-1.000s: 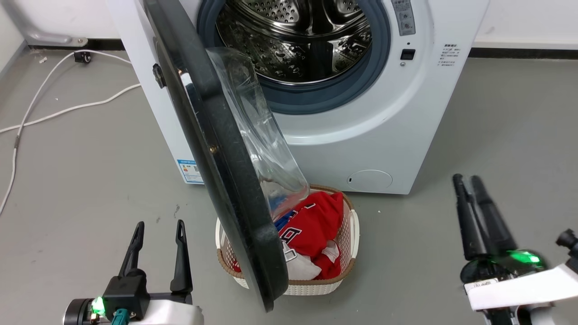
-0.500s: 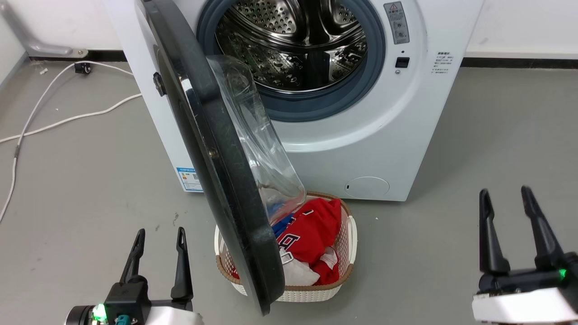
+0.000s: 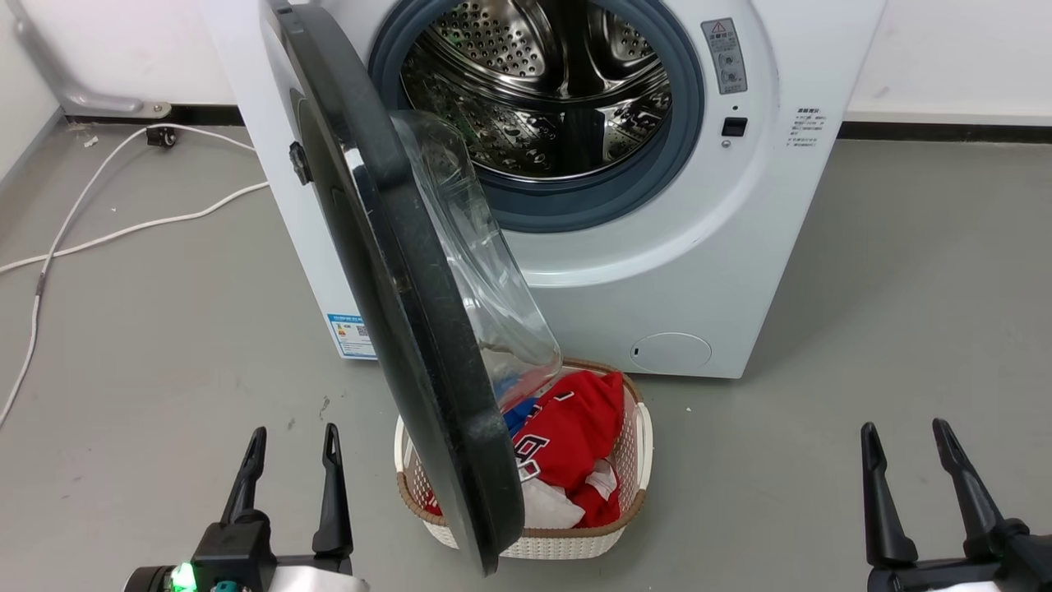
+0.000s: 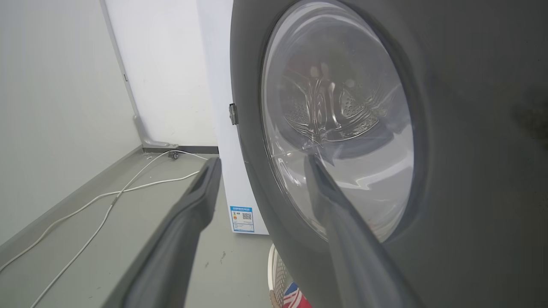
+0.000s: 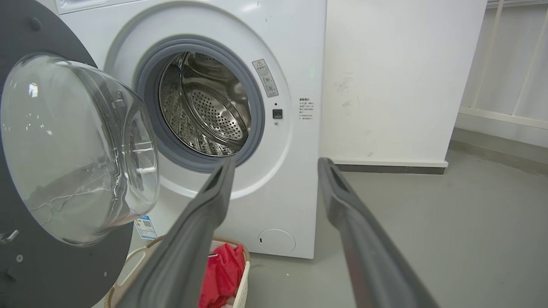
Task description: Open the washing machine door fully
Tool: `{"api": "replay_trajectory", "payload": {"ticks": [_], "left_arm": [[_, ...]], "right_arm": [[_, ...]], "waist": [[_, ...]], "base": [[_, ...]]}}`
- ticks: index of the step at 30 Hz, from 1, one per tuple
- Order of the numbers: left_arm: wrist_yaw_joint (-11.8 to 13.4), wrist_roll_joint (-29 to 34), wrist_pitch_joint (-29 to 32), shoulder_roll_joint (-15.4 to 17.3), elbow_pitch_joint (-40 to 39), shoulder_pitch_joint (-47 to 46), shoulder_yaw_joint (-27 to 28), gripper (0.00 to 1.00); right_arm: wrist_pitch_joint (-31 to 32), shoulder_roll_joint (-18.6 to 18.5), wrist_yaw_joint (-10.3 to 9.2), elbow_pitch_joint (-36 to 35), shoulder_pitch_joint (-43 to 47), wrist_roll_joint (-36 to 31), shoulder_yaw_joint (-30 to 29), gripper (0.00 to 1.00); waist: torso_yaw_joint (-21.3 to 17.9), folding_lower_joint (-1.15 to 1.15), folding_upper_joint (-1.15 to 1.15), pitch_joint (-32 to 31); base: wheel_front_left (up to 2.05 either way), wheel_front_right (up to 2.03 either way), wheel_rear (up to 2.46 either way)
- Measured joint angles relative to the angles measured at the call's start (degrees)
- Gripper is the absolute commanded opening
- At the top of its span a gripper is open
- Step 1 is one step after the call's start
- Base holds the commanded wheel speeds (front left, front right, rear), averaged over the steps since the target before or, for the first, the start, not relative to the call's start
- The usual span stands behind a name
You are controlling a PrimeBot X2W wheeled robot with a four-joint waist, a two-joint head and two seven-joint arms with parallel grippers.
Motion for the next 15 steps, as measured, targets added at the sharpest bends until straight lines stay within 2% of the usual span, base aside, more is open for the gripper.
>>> {"api": "replay_trajectory", "payload": {"ticks": [10, 13, 14, 15], "left_arm": [[0.4, -0.6, 0.0, 0.0, 0.2, 0.5, 0.2, 1.00], [0.4, -0.7, 0.0, 0.0, 0.3, 0.6, 0.4, 0.05], [0.5, -0.7, 0.0, 0.0, 0.3, 0.7, 0.6, 0.00], [0.5, -0.8, 0.0, 0.0, 0.3, 0.8, 0.7, 0.00]], "right_arm": [[0.0, 0.0, 0.00, 0.1, 0.8, 1.1, 0.3, 1.00], [0.0, 0.0, 0.00, 0.2, 0.9, 1.1, 0.5, 1.00], [0.0, 0.0, 0.00, 0.2, 0.9, 1.2, 0.5, 1.00], [0.0, 0.0, 0.00, 0.2, 0.9, 1.2, 0.5, 1.00]], "waist": [[-0.3, 0.00, 0.00, -0.4], [-0.4, 0.00, 0.00, -0.6], [-0.4, 0.00, 0.00, -0.6], [-0.4, 0.00, 0.00, -0.6]], "base": [[0.00, 0.00, 0.00], [0.00, 0.00, 0.00], [0.00, 0.00, 0.00], [0.00, 0.00, 0.00]]}}
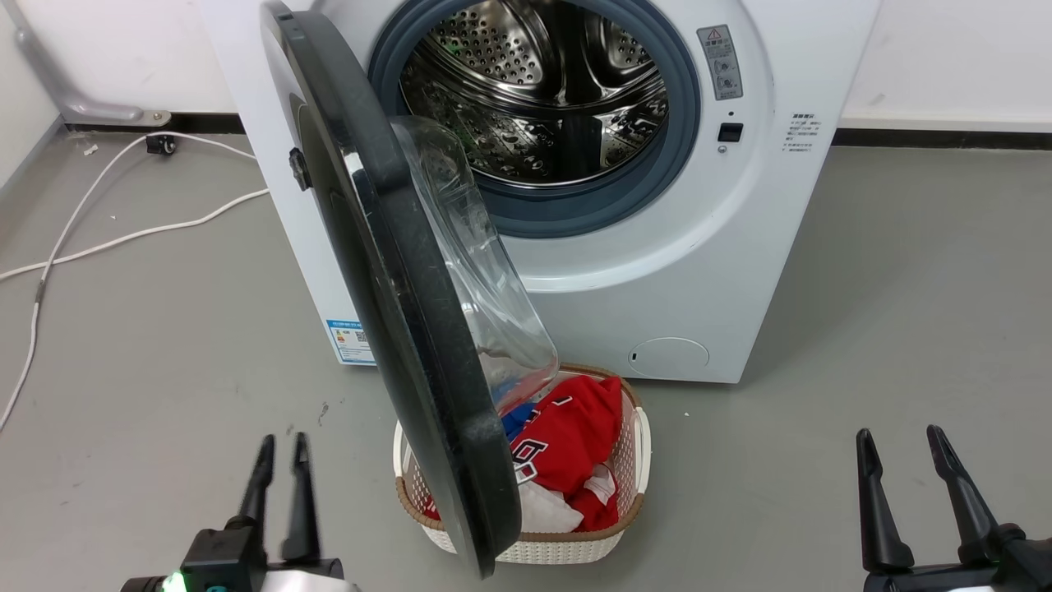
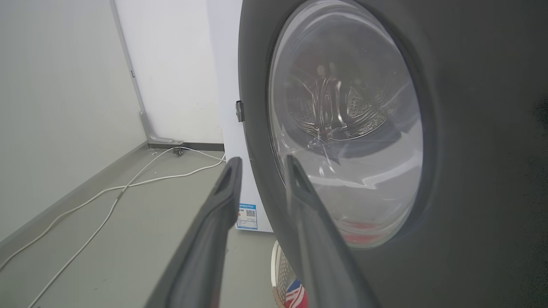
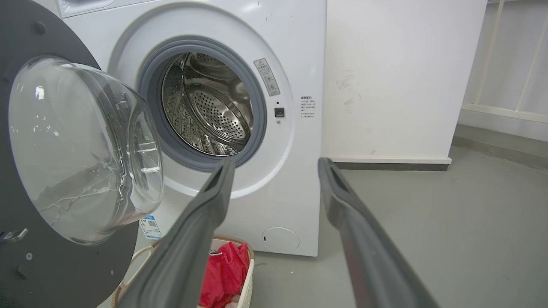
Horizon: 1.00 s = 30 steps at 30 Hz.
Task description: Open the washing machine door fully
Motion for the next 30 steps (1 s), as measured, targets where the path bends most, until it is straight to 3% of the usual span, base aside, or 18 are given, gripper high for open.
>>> {"api": "replay_trajectory", "payload": {"ticks": [6, 14, 22, 30], "left_arm": [[0.0, 0.7, 0.0, 0.1, -1.0, -0.8, 1.7, 0.00], [1.0, 3.4, 0.0, 1.6, -13.1, -7.9, 3.3, 0.00], [-0.4, 7.3, 0.0, 2.4, -24.8, -13.5, -4.8, 0.00], [-4.0, 8.9, 0.0, 2.0, -26.6, -14.8, -17.1, 0.00]], "right_arm": [[0.0, 0.0, 0.00, 0.0, 0.0, 0.4, 0.1, 1.00], [0.0, 0.0, 0.00, 0.0, -0.1, 0.5, 0.4, 1.00], [0.0, 0.0, 0.00, 0.2, -0.2, 0.8, 0.9, 1.00], [0.0, 0.0, 0.00, 0.3, -0.2, 0.9, 1.5, 1.00]], "waist": [[-0.1, 0.00, 0.00, -0.1], [-0.1, 0.01, 0.00, -0.1], [-0.5, 0.01, 0.00, -0.2], [-1.0, 0.00, 0.00, -0.5]], "base": [[0.00, 0.00, 0.00], [0.00, 0.00, 0.00], [0.00, 0.00, 0.00], [0.00, 0.00, 0.00]]}}
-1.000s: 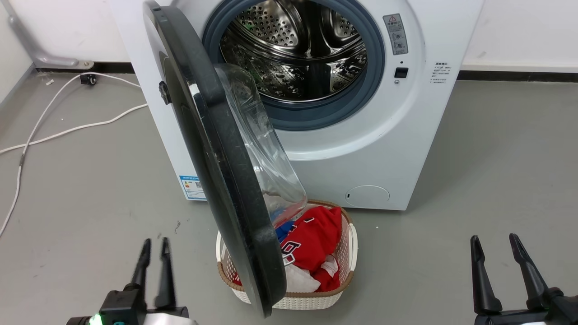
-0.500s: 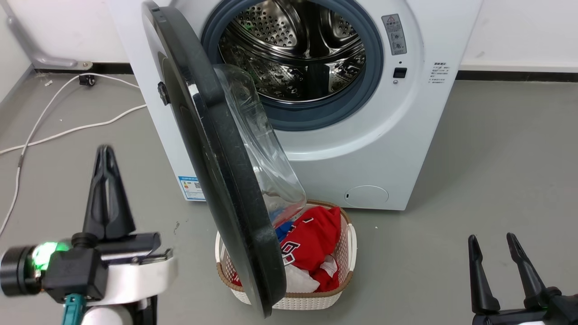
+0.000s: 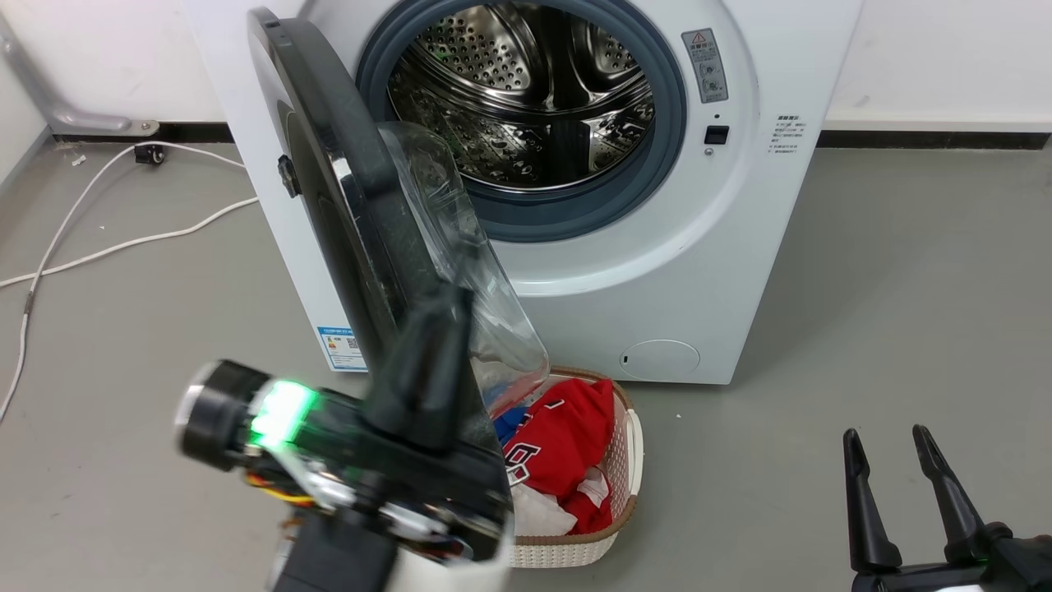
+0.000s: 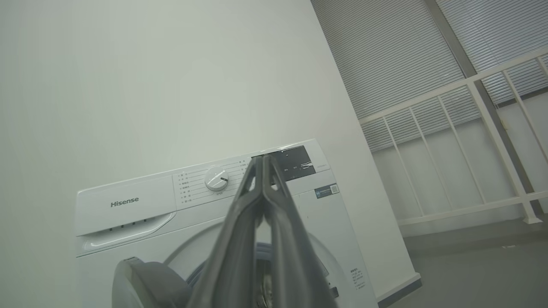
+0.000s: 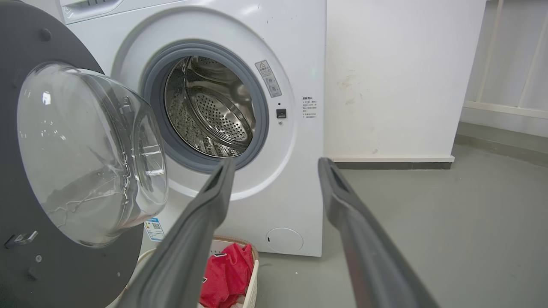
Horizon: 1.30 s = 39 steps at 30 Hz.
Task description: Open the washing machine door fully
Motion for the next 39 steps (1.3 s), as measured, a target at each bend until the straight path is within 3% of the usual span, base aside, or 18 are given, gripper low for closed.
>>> {"api": "replay_trajectory", "payload": {"ticks": [9, 19, 26, 39], "left_arm": [[-3.1, 0.4, 0.0, -0.8, 2.5, 0.1, -12.2, 0.00], [-4.6, -1.1, 1.4, -0.5, 8.9, 2.3, -18.3, 0.00], [-4.3, -2.3, 1.5, 0.3, 14.3, 4.7, -18.8, 0.00], [-0.1, -5.9, 0.9, 1.8, 23.8, 8.4, -14.0, 0.00]], "right_arm": [[0.0, 0.0, 0.00, 0.2, 0.0, 0.0, -0.1, 1.00], [0.0, 0.0, 0.00, 1.1, 0.0, 0.1, 0.1, 1.00], [0.0, 0.0, 0.00, 1.6, 0.0, 0.1, 0.0, 1.00], [0.0, 0.0, 0.00, 2.7, -0.2, 0.1, 0.0, 1.00]], "waist": [[0.4, 0.00, 0.00, 0.1], [0.9, 0.00, 0.00, 0.7], [1.4, 0.00, 0.00, 1.1], [3.1, 0.00, 0.00, 1.8]], "base": [[0.00, 0.00, 0.00], [0.00, 0.00, 0.00], [0.00, 0.00, 0.00], [0.00, 0.00, 0.00]]}}
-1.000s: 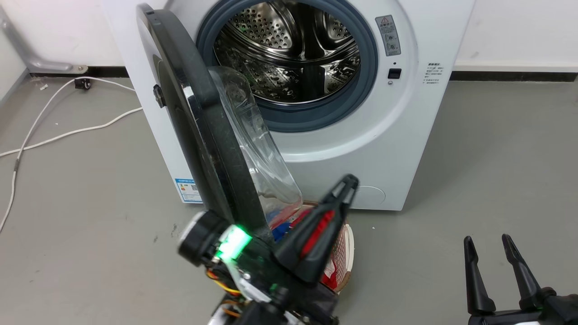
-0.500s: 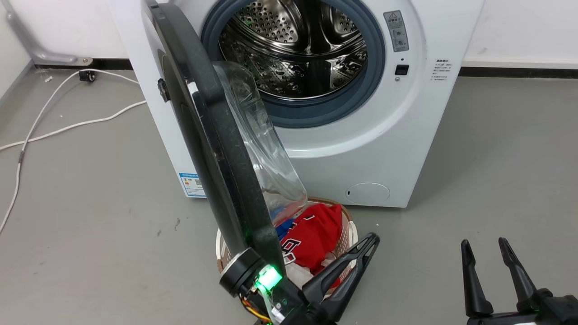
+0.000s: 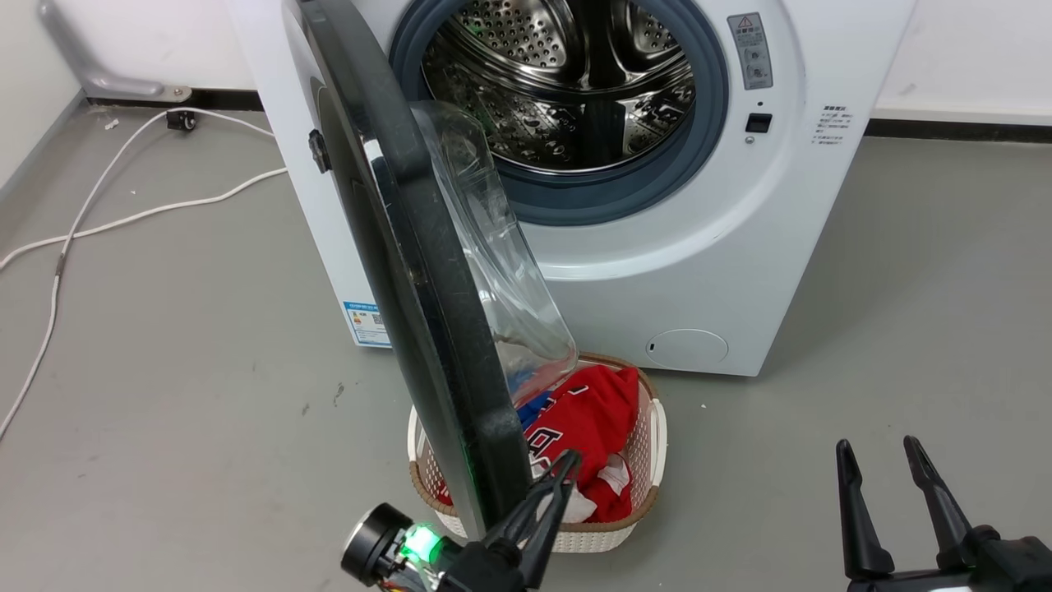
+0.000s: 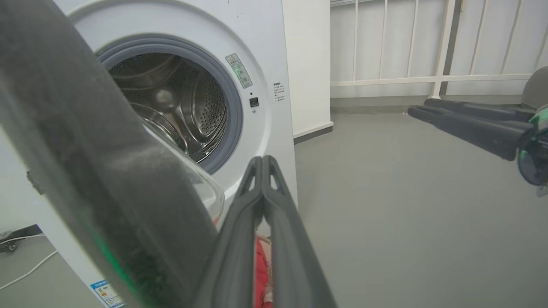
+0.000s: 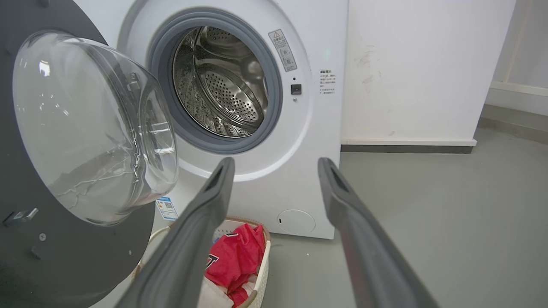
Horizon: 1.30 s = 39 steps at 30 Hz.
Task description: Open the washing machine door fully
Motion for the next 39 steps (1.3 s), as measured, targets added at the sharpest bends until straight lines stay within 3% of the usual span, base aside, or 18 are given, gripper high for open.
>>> {"api": "replay_trajectory", "payload": {"ticks": [10, 19, 28, 31, 39], "left_arm": [[1.6, -1.8, -0.7, 0.4, 4.6, 0.0, 2.5, 0.00], [3.5, -2.8, -1.1, 1.2, 3.8, 2.0, 4.4, 0.00], [6.9, -4.7, -0.9, 3.8, 2.5, 3.9, 9.6, 0.00], [8.9, -6.3, -0.9, 6.0, 2.2, 4.7, 14.2, 0.00], [10.2, -9.4, -0.9, 9.4, 3.5, 4.9, 21.1, 0.00]], "right_arm": [[0.0, 0.0, 0.00, 0.6, -0.6, 0.1, 0.6, 1.00], [0.0, 0.0, 0.00, 0.9, -0.2, 0.6, 0.8, 1.00], [0.0, 0.0, 0.00, 1.0, -0.2, 0.5, 0.5, 1.00], [0.0, 0.0, 0.00, 1.0, -0.3, 0.5, 0.5, 1.00], [0.0, 0.0, 0.00, 0.7, -1.2, -0.1, 0.6, 1.00]], "waist": [[1.7, 0.00, 0.00, 0.7], [5.1, 0.00, 0.00, 1.2], [9.3, 0.00, 0.00, 1.8], [10.7, 0.00, 0.00, 2.3], [11.2, 0.00, 0.00, 4.1]], "base": [[0.00, 0.00, 0.00], [0.00, 0.00, 0.00], [0.00, 0.00, 0.00], [0.00, 0.00, 0.00], [0.00, 0.00, 0.00]]}}
